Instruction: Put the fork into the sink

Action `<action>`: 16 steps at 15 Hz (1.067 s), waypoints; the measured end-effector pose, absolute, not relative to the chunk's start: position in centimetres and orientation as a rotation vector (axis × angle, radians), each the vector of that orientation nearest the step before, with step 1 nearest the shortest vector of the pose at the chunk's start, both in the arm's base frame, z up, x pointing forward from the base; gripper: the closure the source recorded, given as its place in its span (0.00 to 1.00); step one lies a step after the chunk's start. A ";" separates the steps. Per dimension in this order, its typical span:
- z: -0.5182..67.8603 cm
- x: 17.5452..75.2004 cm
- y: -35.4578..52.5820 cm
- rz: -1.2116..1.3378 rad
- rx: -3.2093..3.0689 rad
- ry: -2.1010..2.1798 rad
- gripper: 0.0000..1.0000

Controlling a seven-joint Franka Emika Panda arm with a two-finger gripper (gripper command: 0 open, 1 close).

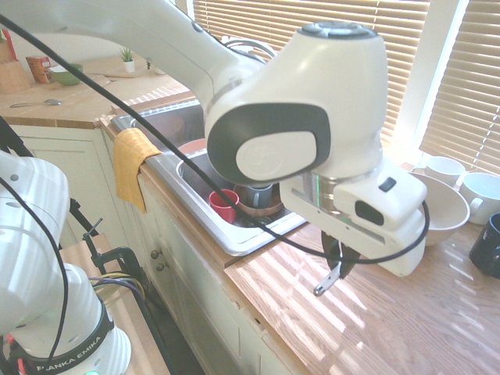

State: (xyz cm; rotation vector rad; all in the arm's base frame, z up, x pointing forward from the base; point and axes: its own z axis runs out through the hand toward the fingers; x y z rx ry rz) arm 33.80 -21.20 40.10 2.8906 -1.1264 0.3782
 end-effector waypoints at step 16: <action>32.7 49.3 10.7 0.333 2.968 -0.918 1.00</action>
